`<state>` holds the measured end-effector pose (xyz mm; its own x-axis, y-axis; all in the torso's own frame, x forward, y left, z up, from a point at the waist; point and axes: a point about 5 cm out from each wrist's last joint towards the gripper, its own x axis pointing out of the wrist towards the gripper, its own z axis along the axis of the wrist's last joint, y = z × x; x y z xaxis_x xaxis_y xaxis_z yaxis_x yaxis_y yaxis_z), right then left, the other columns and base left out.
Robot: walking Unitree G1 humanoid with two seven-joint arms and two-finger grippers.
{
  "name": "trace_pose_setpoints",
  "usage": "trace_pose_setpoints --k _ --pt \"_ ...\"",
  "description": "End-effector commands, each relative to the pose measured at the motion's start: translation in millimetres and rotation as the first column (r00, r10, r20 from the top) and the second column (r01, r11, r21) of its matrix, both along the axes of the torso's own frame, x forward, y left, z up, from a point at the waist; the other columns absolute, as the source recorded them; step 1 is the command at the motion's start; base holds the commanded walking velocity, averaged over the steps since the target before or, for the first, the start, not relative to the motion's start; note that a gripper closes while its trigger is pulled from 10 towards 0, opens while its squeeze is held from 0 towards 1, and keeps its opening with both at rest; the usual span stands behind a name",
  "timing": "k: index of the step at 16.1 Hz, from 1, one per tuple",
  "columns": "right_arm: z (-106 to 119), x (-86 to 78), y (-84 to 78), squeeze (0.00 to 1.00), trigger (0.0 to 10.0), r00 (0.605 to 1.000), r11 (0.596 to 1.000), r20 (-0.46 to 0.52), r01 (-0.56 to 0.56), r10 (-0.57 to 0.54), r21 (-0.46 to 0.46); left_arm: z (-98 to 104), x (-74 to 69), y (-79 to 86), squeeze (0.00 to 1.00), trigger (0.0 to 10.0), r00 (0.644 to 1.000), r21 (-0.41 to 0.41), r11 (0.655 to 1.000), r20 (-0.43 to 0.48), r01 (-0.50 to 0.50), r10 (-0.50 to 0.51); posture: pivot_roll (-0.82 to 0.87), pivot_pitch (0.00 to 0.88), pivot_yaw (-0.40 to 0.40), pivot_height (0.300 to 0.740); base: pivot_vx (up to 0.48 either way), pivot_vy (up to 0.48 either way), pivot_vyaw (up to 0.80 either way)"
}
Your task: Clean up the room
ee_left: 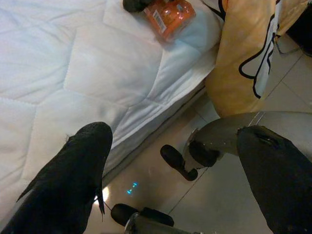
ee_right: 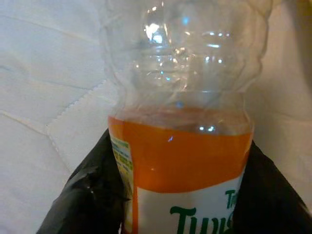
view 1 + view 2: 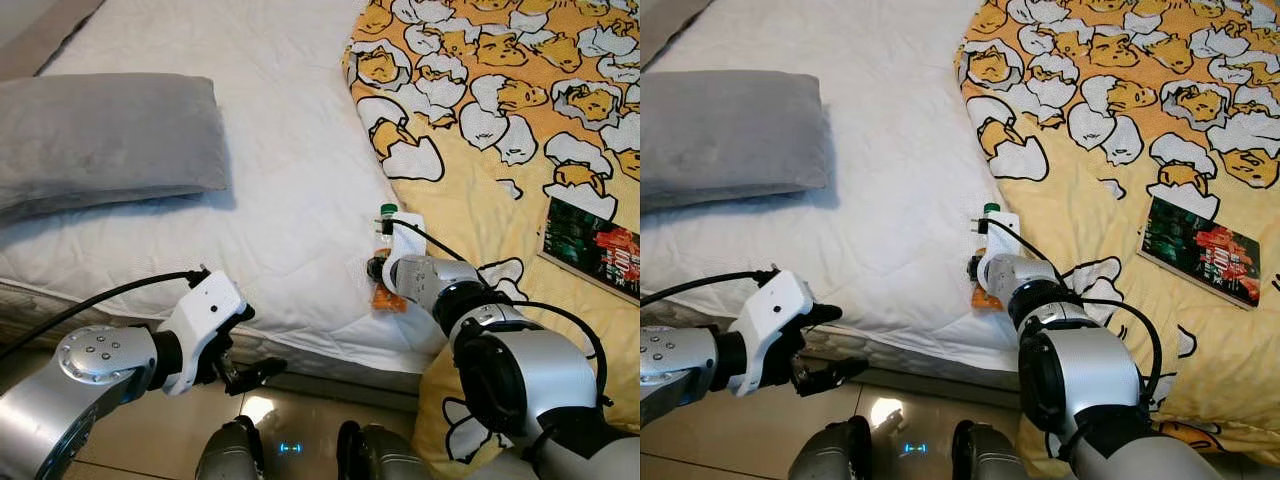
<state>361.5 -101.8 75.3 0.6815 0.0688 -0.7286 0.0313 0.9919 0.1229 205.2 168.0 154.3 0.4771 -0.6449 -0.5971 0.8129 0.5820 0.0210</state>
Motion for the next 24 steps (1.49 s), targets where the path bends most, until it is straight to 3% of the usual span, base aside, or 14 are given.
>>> trace_pose_setpoints --k 1,9,12,13,15,17,18,19,20,21,24 --pt "-1.5 -0.9 -3.8 0.0 0.0 1.0 1.0 -0.016 0.008 -0.008 0.005 -3.1 -1.0 -2.2 0.0 10.0 0.999 0.002 0.999 -0.004 0.032 -0.032 0.08 0.144 -0.068 0.74 0.0 0.0 0.0" --pt "9.3 5.9 -5.3 0.0 0.0 1.0 0.999 0.021 0.001 -0.002 0.045 -15.7 7.5 -1.3 0.0 10.0 0.999 -0.017 0.999 -0.016 0.036 -0.037 0.05 0.085 -0.061 0.74 0.0 0.0 0.0" --pt "24.9 15.6 -5.4 0.0 0.0 0.995 0.997 0.098 -0.023 0.016 0.071 -13.9 15.5 -2.9 0.0 10.0 0.999 -0.068 0.998 0.033 -0.014 0.016 0.04 0.051 -0.058 0.74 0.0 0.0 0.0" --pt "34.2 21.1 -5.1 0.0 0.0 0.986 0.991 0.164 -0.034 0.012 0.128 -12.2 20.3 -2.6 0.0 10.0 0.995 -0.091 0.994 0.074 -0.061 0.068 0.04 0.036 -0.054 0.74 0.0 0.0 0.0" --pt "54.5 28.5 -8.1 0.0 0.0 0.932 0.963 0.361 -0.136 0.044 0.234 -1.8 31.1 -8.9 0.0 10.0 0.96 -0.17 0.972 0.198 -0.164 0.197 0.03 0.0 -0.049 0.74 0.0 0.0 0.0" --pt "58.2 19.0 -19.9 0.0 0.2 0.894 0.945 0.447 -0.171 0.029 0.279 8.0 36.3 -18.8 0.0 10.0 0.921 -0.244 0.948 0.282 -0.203 0.27 0.02 0.0 -0.042 0.74 0.0 0.0 0.0" --pt "62.2 7.6 -28.8 0.0 10.0 0.865 0.936 0.501 -0.192 0.019 0.295 12.2 39.1 -22.9 0.0 10.0 0.895 -0.281 0.929 0.305 -0.241 0.325 0.01 0.0 -0.036 0.74 0.0 0.0 0.0" --pt "64.8 0.5 -33.3 0.0 10.0 0.847 0.931 0.532 -0.205 0.014 0.301 13.8 40.3 -24.8 0.0 10.0 0.881 -0.296 0.919 0.315 -0.261 0.352 0.01 0.0 -0.033 0.74 0.0 0.0 0.0" --pt "69.4 -22.8 -42.9 0.0 10.0 0.773 0.95 0.627 -0.259 0.097 0.173 15.7 44.8 -27.4 0.0 10.0 0.829 -0.296 0.898 0.367 -0.326 0.422 0.0 0.0 -0.021 0.74 0.0 0.0 0.8" --pt "70.3 -34.8 -43.8 0.0 10.0 0.742 0.955 0.659 -0.268 0.119 0.129 15.5 46.4 -29.2 0.0 10.0 0.815 -0.301 0.889 0.373 -0.346 0.444 -0.01 0.0 -0.015 0.74 0.0 0.0 0.8" --pt "65.5 -70.2 -42.7 0.0 10.0 0.737 0.947 0.673 -0.253 0.056 0.198 15.7 50.3 -38.6 0.0 10.0 0.818 -0.312 0.887 0.367 -0.34 0.443 -0.02 0.0 0.019 0.74 0.0 0.0 0.8"
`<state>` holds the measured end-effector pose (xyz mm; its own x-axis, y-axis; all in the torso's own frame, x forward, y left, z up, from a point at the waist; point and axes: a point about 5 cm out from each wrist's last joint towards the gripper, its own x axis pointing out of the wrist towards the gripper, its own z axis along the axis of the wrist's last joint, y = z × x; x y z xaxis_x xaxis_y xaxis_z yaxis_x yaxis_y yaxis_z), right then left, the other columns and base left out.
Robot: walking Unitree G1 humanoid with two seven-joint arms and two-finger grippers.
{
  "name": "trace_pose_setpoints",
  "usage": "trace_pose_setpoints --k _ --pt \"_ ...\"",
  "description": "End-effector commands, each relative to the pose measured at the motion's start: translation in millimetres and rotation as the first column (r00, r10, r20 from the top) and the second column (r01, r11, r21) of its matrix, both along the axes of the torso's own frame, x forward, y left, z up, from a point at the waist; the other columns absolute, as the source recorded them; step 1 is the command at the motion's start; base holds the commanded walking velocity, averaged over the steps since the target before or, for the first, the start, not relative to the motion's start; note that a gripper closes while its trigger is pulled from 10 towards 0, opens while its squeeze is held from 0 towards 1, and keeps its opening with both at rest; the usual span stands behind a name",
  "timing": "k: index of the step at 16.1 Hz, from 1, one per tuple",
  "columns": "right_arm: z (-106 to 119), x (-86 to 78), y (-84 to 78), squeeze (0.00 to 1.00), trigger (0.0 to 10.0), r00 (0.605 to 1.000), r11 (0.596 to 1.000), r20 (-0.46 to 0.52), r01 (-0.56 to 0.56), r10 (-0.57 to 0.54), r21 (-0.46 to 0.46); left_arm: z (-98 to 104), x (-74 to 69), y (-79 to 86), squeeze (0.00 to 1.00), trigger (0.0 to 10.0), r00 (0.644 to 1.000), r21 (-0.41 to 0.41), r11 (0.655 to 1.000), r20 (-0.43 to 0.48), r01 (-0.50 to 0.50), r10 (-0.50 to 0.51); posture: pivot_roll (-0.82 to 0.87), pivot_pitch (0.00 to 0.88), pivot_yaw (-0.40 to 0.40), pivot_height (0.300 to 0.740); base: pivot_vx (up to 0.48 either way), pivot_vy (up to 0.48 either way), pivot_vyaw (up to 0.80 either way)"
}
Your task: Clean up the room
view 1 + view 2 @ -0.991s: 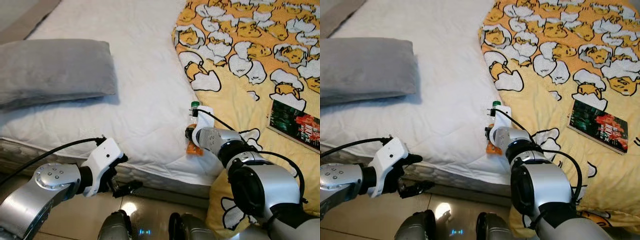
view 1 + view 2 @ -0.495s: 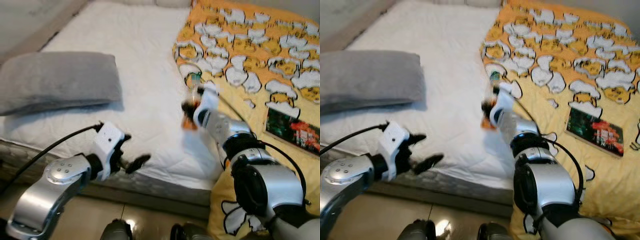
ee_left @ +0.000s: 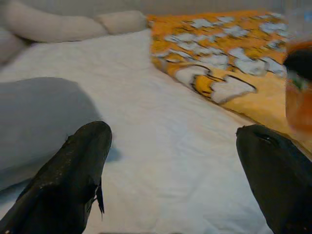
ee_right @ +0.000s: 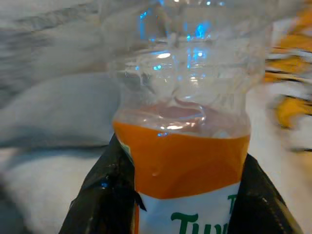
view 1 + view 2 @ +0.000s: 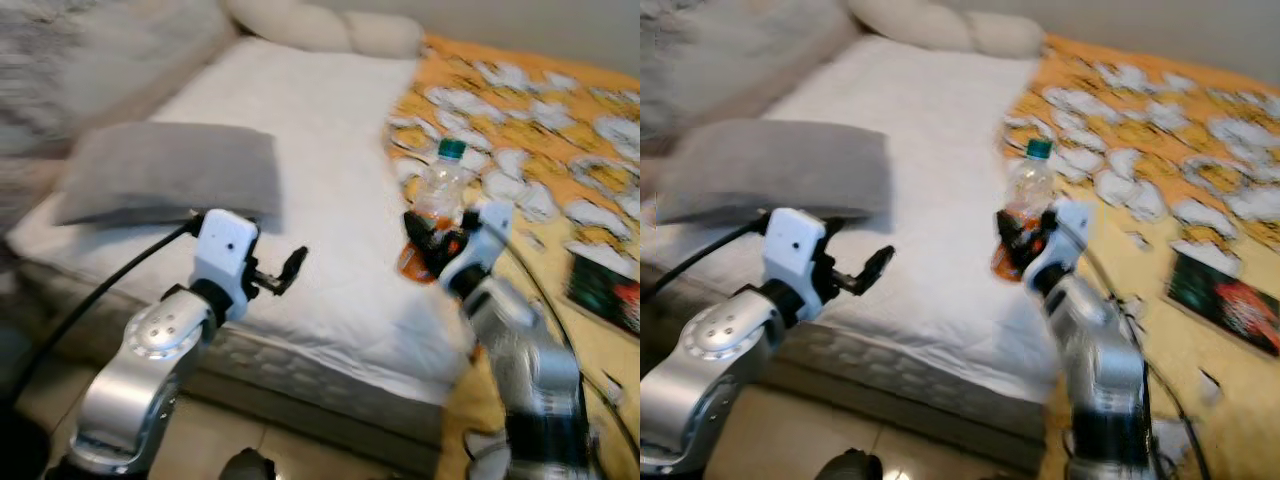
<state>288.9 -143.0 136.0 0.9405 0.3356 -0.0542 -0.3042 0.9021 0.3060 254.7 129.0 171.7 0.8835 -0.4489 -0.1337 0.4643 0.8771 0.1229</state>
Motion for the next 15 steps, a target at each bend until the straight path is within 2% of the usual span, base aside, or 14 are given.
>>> trace_pose_setpoints --k 1,2,3,6,8,9,11,12,13,15 --pt "2.5 -7.0 -1.1 0.0 10.0 1.0 1.0 0.0 0.018 -0.018 -0.006 -1.4 1.7 -1.7 0.0 10.0 1.0 0.023 1.0 -0.001 -0.01 0.01 -0.03 0.0 0.033 0.74 0.0 0.0 0.8" --pt "2.5 -10.7 -1.3 0.0 10.0 1.0 1.0 0.0 0.026 -0.026 -0.009 -2.6 2.7 -2.0 0.0 10.0 1.0 0.034 0.999 -0.003 -0.021 0.021 -0.03 0.0 0.038 0.74 0.0 0.0 0.8" --pt "4.3 -18.4 -1.9 0.0 10.0 0.999 0.997 0.016 0.051 -0.05 -0.05 -7.0 4.6 -1.0 0.0 10.0 0.999 0.055 0.997 -0.007 -0.048 0.049 -0.07 0.0 0.089 0.74 0.0 0.0 0.8" --pt "9.4 -26.6 -3.5 0.0 10.0 0.998 0.993 0.037 0.063 -0.059 -0.103 -9.0 3.8 0.5 0.0 10.0 0.996 0.05 0.996 -0.033 -0.076 0.078 -0.09 0.0 0.128 0.74 0.0 0.0 0.8" --pt "7.4 -29.4 -2.2 0.0 10.0 0.998 0.989 0.031 0.056 -0.052 -0.139 -10.1 4.3 1.7 0.0 10.0 0.991 0.007 0.992 -0.04 -0.128 0.128 -0.1 0.0 0.116 0.74 0.0 0.0 0.8" --pt "1.3 -33.5 2.5 0.0 10.0 0.999 0.982 0.015 0.042 -0.04 -0.184 -16.2 4.3 3.7 0.0 10.0 0.983 -0.014 0.983 -0.031 -0.18 0.18 -0.1 0.0 0.089 0.74 0.0 0.0 0.8" --pt "-2.4 -37.3 7.3 0.0 10.0 1.0 0.977 0.007 0.008 -0.006 -0.214 -22.1 1.7 10.6 0.0 10.0 0.967 -0.056 0.966 -0.031 -0.253 0.252 -0.09 0.0 0.064 0.74 0.0 0.0 0.8" --pt "-4.4 -38.9 9.8 0.0 10.0 1.0 0.977 -0.004 -0.02 0.02 -0.212 -26.5 -1.9 18.0 0.0 10.0 0.951 -0.07 0.948 -0.009 -0.31 0.31 -0.09 0.0 0.045 0.74 0.0 0.0 0.8" --pt "-9.2 -39.8 10.5 0.0 10.0 0.999 0.983 -0.031 -0.045 0.04 -0.177 -32.8 -8.9 25.2 0.0 10.0 0.941 -0.059 0.94 -0.028 -0.337 0.336 -0.06 0.0 0.013 0.74 0.0 0.0 0.8" --pt "-17.3 -42.1 11.8 0.0 10.0 0.996 0.98 -0.058 -0.077 0.068 -0.185 -33.1 -12.5 31.9 0.0 10.0 0.934 -0.045 0.933 -0.024 -0.357 0.356 -0.03 0.0 -0.009 0.74 0.0 0.0 0.8"
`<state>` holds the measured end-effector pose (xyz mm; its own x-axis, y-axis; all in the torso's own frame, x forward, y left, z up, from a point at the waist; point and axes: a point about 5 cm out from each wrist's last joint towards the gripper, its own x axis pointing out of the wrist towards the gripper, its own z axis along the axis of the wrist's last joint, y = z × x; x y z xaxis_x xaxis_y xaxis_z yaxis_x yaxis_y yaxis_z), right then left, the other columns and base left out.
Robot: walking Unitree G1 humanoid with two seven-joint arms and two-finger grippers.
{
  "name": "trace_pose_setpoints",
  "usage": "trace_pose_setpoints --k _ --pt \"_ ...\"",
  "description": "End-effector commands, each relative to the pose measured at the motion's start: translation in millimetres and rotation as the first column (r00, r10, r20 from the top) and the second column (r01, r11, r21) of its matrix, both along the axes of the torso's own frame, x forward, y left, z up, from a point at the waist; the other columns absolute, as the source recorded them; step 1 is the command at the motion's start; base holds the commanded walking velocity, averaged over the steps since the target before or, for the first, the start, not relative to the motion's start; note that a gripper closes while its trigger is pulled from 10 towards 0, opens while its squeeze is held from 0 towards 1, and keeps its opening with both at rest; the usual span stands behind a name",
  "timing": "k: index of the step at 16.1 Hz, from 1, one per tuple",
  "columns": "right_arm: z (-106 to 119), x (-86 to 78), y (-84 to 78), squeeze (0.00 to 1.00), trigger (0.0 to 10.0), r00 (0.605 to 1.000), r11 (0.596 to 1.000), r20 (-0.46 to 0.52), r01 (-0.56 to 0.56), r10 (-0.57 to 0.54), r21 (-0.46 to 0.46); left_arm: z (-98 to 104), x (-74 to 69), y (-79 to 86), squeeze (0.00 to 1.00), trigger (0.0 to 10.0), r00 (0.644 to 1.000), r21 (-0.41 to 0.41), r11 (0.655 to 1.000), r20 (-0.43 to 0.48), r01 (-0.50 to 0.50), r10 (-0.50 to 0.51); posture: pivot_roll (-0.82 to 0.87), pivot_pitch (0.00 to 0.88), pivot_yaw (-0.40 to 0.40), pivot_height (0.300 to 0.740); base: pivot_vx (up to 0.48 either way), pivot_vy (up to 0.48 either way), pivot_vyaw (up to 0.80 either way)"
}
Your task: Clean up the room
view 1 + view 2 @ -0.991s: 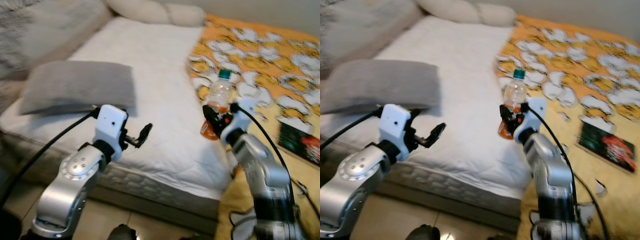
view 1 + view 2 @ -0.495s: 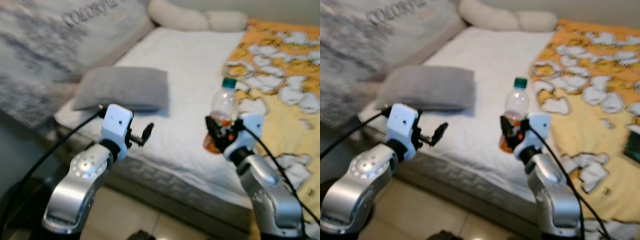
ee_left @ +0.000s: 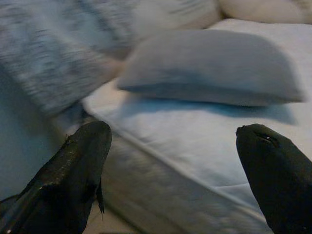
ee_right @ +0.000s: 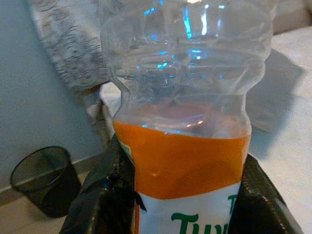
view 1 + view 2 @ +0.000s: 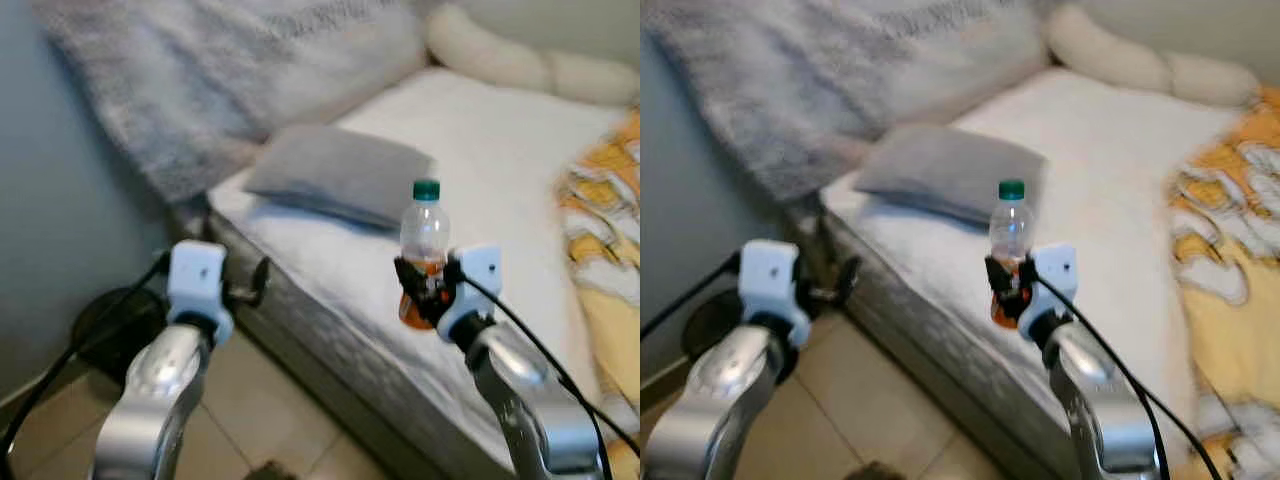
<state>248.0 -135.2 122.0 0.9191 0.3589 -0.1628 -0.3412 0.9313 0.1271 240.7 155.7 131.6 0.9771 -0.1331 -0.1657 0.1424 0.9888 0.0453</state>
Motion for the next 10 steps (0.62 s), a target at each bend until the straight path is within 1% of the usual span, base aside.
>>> trace_pose_setpoints --k 1,2,5,6,8,10 --pt "-4.2 -1.5 4.6 0.0 10.0 0.999 0.999 -0.021 -0.024 0.025 0.028 7.2 1.1 6.9 0.0 10.0 0.999 0.027 0.999 0.036 -0.019 0.018 -0.02 0.0 -0.012 0.74 0.0 0.0 0.8" --pt "-6.3 -2.1 5.3 0.0 10.0 0.999 0.999 -0.032 -0.031 0.032 0.034 7.1 -0.3 9.8 0.0 10.0 0.999 0.053 0.999 0.046 -0.009 0.007 -0.02 0.0 -0.012 0.74 0.0 0.0 0.8" --pt "-10.8 -5.0 8.6 0.0 10.0 0.995 0.996 -0.06 -0.077 0.08 0.043 5.4 -5.0 9.9 0.0 10.0 0.999 0.059 0.998 0.046 -0.006 0.003 0.0 0.0 -0.019 0.74 0.0 0.0 0.8" --pt "-12.7 -6.0 9.4 0.0 10.0 0.993 0.994 -0.076 -0.09 0.094 0.065 6.1 -5.1 8.5 0.0 10.0 0.999 0.101 0.995 0.045 -0.005 0.0 0.0 0.0 -0.019 0.74 0.0 0.0 0.8" --pt "-14.0 -5.7 10.8 0.0 10.0 0.99 0.991 -0.082 -0.106 0.112 0.075 8.6 -5.3 5.6 0.0 10.0 0.998 0.086 0.996 0.058 0.005 -0.01 0.01 0.0 -0.023 0.74 0.0 0.0 0.8" --pt "-14.9 -5.1 13.1 0.0 10.0 0.988 0.989 -0.088 -0.12 0.127 0.083 9.7 -5.5 5.2 0.0 10.0 0.998 0.091 0.996 0.064 0.011 -0.017 0.02 0.0 -0.025 0.74 0.0 0.0 0.8"
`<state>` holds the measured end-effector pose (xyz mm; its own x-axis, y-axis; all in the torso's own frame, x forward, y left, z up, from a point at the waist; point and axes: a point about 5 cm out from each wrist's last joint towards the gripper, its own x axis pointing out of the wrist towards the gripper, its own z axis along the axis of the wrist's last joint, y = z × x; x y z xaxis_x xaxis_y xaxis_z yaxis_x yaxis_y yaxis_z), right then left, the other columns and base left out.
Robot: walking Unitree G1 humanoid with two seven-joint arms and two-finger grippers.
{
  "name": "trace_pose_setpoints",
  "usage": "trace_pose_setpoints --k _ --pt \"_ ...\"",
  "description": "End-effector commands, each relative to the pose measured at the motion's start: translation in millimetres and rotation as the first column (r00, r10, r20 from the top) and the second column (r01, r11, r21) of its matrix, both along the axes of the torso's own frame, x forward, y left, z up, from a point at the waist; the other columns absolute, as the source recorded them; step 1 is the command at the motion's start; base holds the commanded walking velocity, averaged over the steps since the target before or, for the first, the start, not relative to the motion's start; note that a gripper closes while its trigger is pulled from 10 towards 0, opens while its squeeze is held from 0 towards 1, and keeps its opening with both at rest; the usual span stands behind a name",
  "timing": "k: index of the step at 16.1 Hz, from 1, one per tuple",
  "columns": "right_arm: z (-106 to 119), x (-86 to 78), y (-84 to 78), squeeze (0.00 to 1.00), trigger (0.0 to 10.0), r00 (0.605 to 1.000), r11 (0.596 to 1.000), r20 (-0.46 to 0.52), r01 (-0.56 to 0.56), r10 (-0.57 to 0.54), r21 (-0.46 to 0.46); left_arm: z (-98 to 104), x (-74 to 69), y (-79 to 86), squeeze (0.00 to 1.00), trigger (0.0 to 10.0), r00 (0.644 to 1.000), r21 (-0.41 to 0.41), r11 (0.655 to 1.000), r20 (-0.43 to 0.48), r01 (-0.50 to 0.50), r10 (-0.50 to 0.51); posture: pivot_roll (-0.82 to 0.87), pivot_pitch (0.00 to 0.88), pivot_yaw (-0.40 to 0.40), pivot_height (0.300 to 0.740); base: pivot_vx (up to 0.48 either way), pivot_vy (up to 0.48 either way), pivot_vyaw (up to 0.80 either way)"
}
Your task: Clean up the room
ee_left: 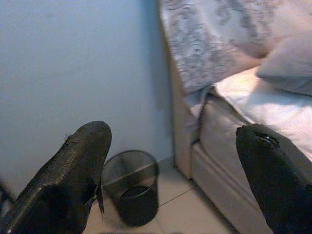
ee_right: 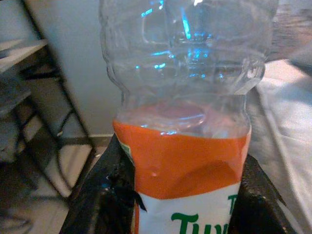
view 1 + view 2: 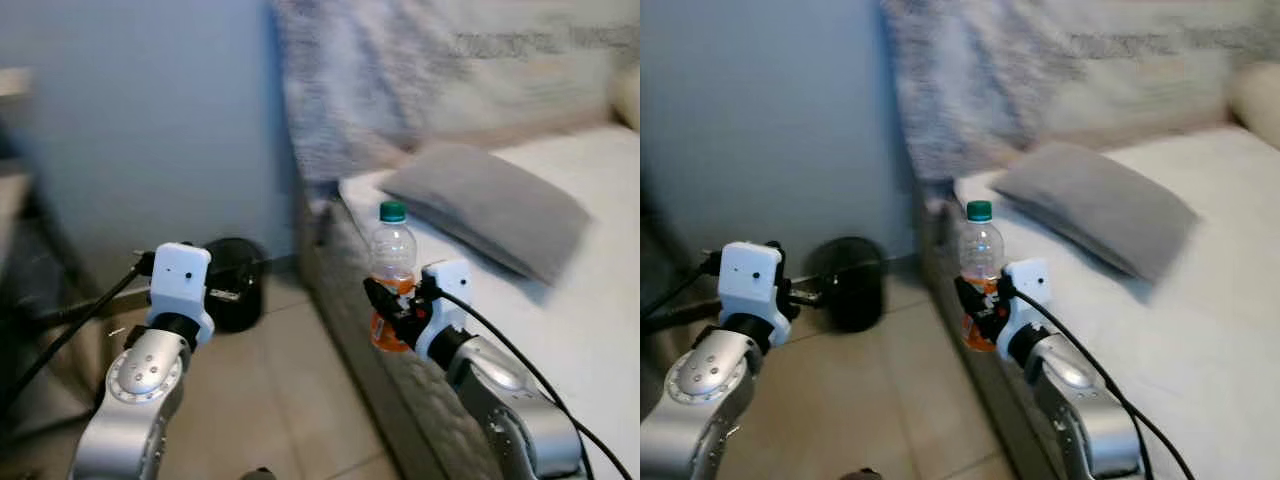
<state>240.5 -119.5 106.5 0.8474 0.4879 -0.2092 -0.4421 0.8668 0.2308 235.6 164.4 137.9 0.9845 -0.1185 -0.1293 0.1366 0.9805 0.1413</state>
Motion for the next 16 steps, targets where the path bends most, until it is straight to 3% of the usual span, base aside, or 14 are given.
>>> trace_pose_setpoints --k 1,5,8,11,13,16 --pt "0.0 3.0 -1.7 0.0 10.0 1.0 1.0 0.0 0.002 -0.002 -0.011 3.5 -1.0 -4.1 0.0 10.0 1.0 0.002 1.0 0.017 0.02 -0.02 0.02 0.0 -0.026 0.74 0.0 0.0 0.8" --pt "-3.4 11.4 -4.6 0.0 10.0 0.993 0.99 0.062 0.109 -0.104 -0.084 3.2 -3.6 -0.9 0.0 10.0 1.0 0.014 1.0 0.016 0.018 -0.018 0.04 0.0 -0.027 0.74 0.061 0.0 0.0" --pt "-5.8 10.0 -1.1 0.0 10.0 0.999 0.999 0.027 0.047 -0.047 -0.02 4.6 -4.3 -1.4 0.0 10.0 0.999 0.017 0.999 0.023 0.027 -0.028 0.04 0.0 -0.03 0.74 0.277 0.0 0.0" --pt "-5.8 10.3 2.9 0.0 10.0 0.999 0.998 0.048 0.002 0.001 -0.057 4.6 -4.3 -1.3 0.0 10.0 0.999 0.012 1.0 0.022 0.025 -0.025 0.04 0.0 -0.032 0.74 0.33 0.0 0.27" --pt "-5.5 11.7 4.4 0.0 10.0 0.999 0.999 0.048 0.005 -0.003 -0.05 4.3 -3.6 -0.2 0.0 10.0 1.0 0.009 1.0 0.018 0.018 -0.019 0.04 0.0 -0.031 0.74 0.362 0.0 0.8" --pt "-6.3 12.9 3.2 0.0 10.0 0.999 0.999 0.02 0.034 -0.034 -0.002 4.5 -3.0 -0.4 0.0 10.0 1.0 0.007 1.0 0.018 0.018 -0.018 0.04 0.0 -0.029 0.74 0.37 0.0 0.0"
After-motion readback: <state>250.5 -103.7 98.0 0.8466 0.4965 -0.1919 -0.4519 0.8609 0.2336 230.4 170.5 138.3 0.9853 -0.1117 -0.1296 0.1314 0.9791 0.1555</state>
